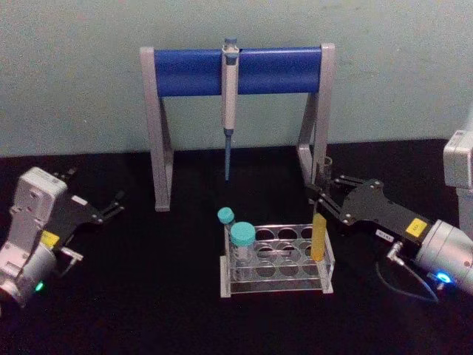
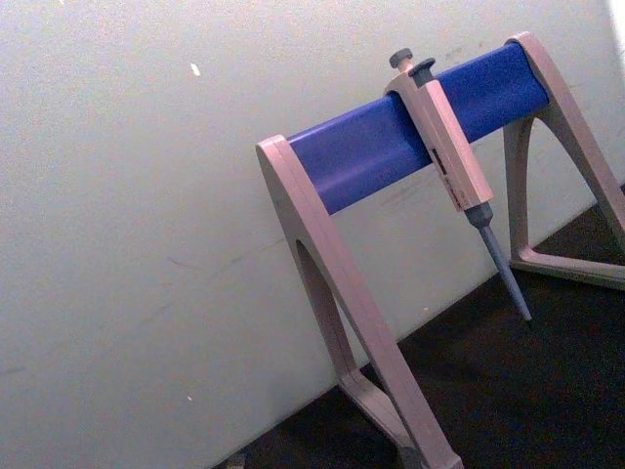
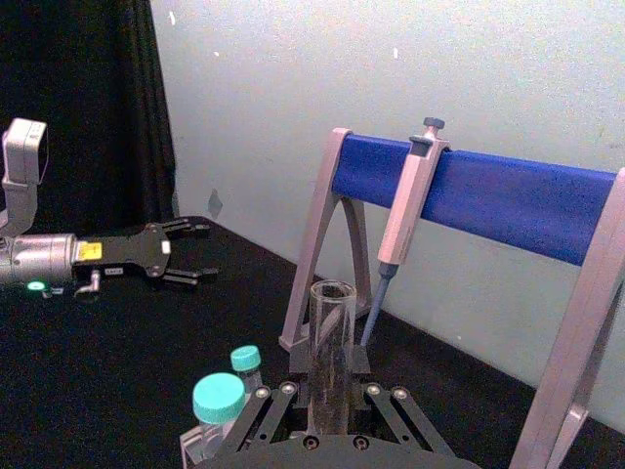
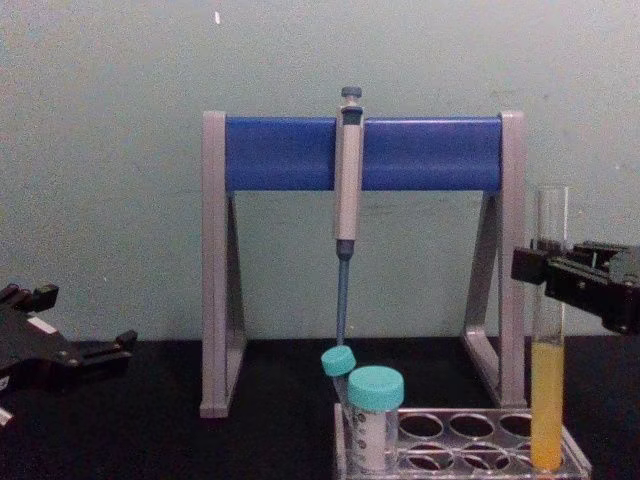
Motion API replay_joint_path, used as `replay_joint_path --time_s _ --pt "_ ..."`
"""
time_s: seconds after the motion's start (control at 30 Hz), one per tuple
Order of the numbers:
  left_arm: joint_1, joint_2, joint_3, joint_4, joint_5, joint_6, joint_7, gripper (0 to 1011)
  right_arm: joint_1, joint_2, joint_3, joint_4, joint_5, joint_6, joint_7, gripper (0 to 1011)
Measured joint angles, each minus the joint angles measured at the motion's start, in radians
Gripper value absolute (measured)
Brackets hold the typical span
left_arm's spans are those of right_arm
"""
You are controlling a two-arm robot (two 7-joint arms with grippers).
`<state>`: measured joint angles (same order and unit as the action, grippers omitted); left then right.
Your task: Pick up the test tube from the test tube rack, shake it, then place it back into the test tube rack.
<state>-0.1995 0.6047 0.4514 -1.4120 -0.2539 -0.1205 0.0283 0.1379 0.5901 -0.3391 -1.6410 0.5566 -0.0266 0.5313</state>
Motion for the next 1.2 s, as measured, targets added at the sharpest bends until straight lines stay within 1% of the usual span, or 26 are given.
replay_joint_path --time_s 0.77,1.2 --pt "0.0 0.0 0.0 0.0 0.0 0.0 0.0 1002 0.009 -0.015 -0.016 0.05 -0.002 -0.006 0.015 237" --pt "0.0 0.0 0.0 0.0 0.0 0.0 0.0 1001 0.03 -0.034 -0.032 0.108 -0.011 0.001 0.018 237"
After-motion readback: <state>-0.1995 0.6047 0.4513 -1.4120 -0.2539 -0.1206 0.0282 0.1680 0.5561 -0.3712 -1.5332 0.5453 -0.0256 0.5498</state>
